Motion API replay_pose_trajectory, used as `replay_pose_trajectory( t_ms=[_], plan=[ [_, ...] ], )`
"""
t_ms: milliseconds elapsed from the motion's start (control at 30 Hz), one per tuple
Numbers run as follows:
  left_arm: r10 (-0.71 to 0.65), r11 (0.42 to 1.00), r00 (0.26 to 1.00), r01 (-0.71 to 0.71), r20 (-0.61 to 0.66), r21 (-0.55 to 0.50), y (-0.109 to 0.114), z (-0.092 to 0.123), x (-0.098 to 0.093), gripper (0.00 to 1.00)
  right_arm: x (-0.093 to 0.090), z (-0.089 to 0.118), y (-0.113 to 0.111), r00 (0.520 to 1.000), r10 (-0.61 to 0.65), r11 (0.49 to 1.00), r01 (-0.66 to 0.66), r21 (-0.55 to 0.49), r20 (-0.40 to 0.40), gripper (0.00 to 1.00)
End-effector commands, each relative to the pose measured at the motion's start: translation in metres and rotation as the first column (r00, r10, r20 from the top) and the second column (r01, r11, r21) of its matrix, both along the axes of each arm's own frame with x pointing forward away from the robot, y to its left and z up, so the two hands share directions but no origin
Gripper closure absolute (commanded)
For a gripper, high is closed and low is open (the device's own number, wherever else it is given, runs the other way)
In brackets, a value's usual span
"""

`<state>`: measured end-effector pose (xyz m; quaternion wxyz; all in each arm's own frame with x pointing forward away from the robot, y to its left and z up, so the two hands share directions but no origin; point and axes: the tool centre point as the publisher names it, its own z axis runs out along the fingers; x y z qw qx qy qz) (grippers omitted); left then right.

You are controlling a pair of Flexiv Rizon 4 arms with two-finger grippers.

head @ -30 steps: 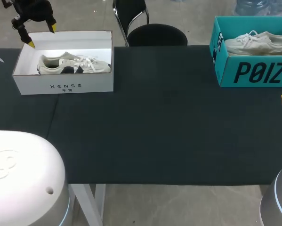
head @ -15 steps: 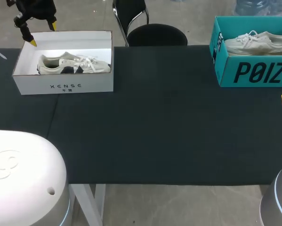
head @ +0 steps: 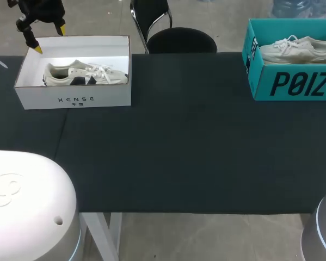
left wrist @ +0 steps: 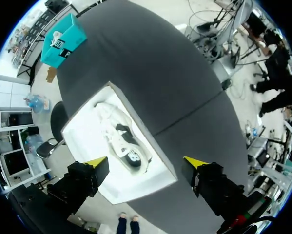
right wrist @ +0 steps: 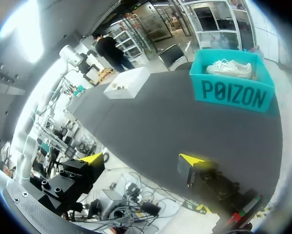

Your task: Take the shoe out of the shoebox, open the shoe tongue, remove and reinsert the insole, then place the shoe into the shoebox

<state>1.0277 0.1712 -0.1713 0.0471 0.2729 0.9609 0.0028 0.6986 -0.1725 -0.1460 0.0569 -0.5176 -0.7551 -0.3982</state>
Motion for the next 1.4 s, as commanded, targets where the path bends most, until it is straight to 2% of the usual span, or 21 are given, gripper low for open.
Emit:
replay_pose_trajectory(
  t_ms=[33, 67, 133, 300, 367, 433, 500, 533, 567, 1200, 1233, 1400],
  plan=[
    [0.0, 1.0, 1.0, 0.0, 0.001, 0.002, 0.0, 0.0, -0.001, 0.0, 0.038, 0.019, -0.05, 0.986, -0.098, 0.947, 0.05, -0.316, -0.137, 0.0],
    [0.0, 1.0, 1.0, 0.0, 0.001, 0.002, 0.0, 0.0, -0.001, 0.0, 0.049, 0.018, -0.058, 0.978, -0.138, 0.917, 0.068, -0.393, -0.154, 0.0],
    [0.0, 1.0, 1.0, 0.0, 0.001, 0.002, 0.0, 0.0, -0.001, 0.0, 0.066, 0.02, -0.071, 0.976, -0.16, 0.889, 0.077, -0.451, -0.148, 0.0],
    [0.0, 1.0, 1.0, 0.0, 0.001, 0.002, 0.0, 0.0, -0.001, 0.0, 0.122, 0.011, -0.097, 0.952, -0.254, 0.748, 0.082, -0.659, -0.171, 0.0],
    [0.0, 1.0, 1.0, 0.0, 0.001, 0.002, 0.0, 0.0, -0.001, 0.0, 0.149, 0.005, -0.104, 0.949, -0.254, 0.712, 0.053, -0.7, -0.186, 0.0],
    [0.0, 1.0, 1.0, 0.0, 0.001, 0.002, 0.0, 0.0, -0.001, 0.0, 0.172, 0.0, -0.108, 0.949, -0.26, 0.661, 0.038, -0.75, -0.181, 0.0],
    [0.0, 1.0, 1.0, 0.0, 0.001, 0.002, 0.0, 0.0, -0.001, 0.0, 0.202, -0.008, -0.114, 0.945, -0.272, 0.605, 0.019, -0.796, -0.183, 0.0],
    [0.0, 1.0, 1.0, 0.0, 0.001, 0.002, 0.0, 0.0, -0.001, 0.0, 0.209, -0.01, -0.118, 0.942, -0.28, 0.582, 0.015, -0.813, -0.183, 0.0],
    [0.0, 1.0, 1.0, 0.0, 0.001, 0.002, 0.0, 0.0, -0.001, 0.0, 0.216, -0.013, -0.121, 0.936, -0.285, 0.58, -0.004, -0.815, -0.207, 0.0],
    [0.0, 1.0, 1.0, 0.0, 0.001, 0.002, 0.0, 0.0, -0.001, 0.0, 0.216, -0.013, -0.121, 0.936, -0.285, 0.58, -0.004, -0.815, -0.207, 0.0],
    [0.0, 1.0, 1.0, 0.0, 0.001, 0.002, 0.0, 0.0, -0.001, 0.0, 0.222, -0.018, -0.122, 0.933, -0.278, 0.6, -0.019, -0.8, -0.23, 0.0],
    [0.0, 1.0, 1.0, 0.0, 0.001, 0.002, 0.0, 0.0, -0.001, 0.0, 0.261, -0.034, -0.131, 0.917, -0.266, 0.629, -0.068, -0.775, -0.297, 0.0]
  ],
)
